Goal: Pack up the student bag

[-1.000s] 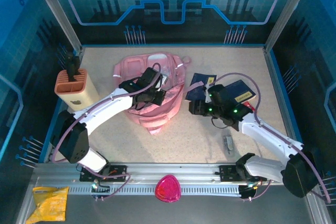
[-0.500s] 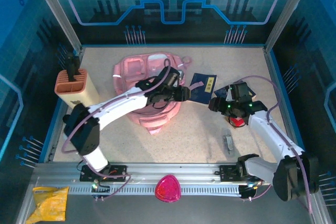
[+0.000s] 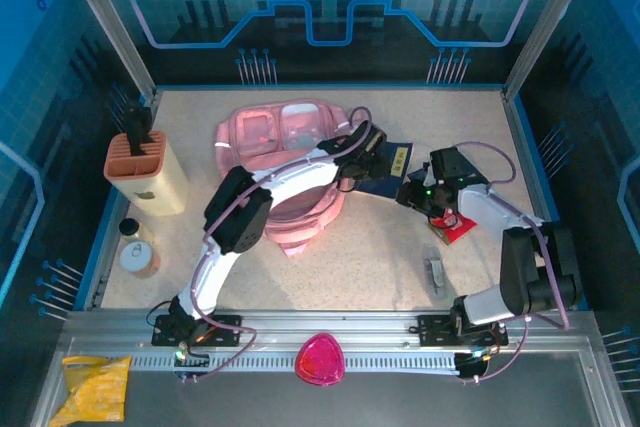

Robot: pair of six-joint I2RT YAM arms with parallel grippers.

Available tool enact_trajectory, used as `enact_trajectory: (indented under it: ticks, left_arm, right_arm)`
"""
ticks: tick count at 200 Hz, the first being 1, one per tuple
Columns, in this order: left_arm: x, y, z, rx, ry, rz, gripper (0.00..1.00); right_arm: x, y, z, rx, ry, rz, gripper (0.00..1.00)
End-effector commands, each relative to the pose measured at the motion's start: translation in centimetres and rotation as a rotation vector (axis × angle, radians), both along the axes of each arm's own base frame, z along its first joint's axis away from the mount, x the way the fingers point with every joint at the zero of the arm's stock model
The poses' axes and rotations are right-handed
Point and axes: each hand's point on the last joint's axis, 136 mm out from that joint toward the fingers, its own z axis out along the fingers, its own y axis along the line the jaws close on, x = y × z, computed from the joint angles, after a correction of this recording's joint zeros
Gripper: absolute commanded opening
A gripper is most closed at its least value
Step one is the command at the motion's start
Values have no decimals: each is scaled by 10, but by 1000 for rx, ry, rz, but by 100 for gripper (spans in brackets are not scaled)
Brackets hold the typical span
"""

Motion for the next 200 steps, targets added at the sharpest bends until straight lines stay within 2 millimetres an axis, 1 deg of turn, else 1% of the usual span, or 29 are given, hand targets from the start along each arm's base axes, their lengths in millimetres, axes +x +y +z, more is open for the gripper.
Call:
enact_trajectory:
  ticks: [1,15,28,30,32,42,59,83,97,120,127,144,153,172,186,200]
  left_arm:
    - [33,13,-4,65,-15,84,50]
    - [46,13,-11,81,-16,102,55]
    - [53,12,-22,81,5,109,58]
    - [54,12,-24,82,8,110,58]
    - [54,12,-25,82,12,110,58]
    - [58,14,-33,88,23,119,58]
    - [59,13,-44,85,41,113,60]
    - [53,7,-56,70,80,88,60]
    - [43,1,-62,63,108,59,57]
    - [21,2,-67,117,141,18,50]
    - [13,6,-67,157,140,13,49]
    - [-1,32,-69,296,104,58,45]
    - [-8,37,-70,306,95,62,44]
    - [-28,41,-79,276,134,52,42]
    - [-45,48,-85,297,151,38,41]
    - [-59,54,-84,311,154,27,41]
  right_arm:
    - [25,1,14,29,-65,-8,53]
    - [31,2,12,31,-59,-3,53]
    - [33,4,7,38,-50,3,54]
    - [39,5,13,40,-69,3,54]
    - [41,5,15,40,-74,4,55]
    - [46,6,13,39,-73,5,56]
    - [52,9,10,57,-68,16,56]
    - [58,10,5,54,-58,17,54]
    - [60,9,1,48,-51,18,52]
    - [60,8,-4,41,-35,21,49]
    - [58,7,-6,35,-30,24,48]
    - [56,9,-9,38,-16,47,47]
    - [54,9,-10,33,-8,52,45]
    - [44,9,-15,22,7,61,41]
    - [32,12,-20,20,36,77,39]
    - [16,16,-24,18,62,96,38]
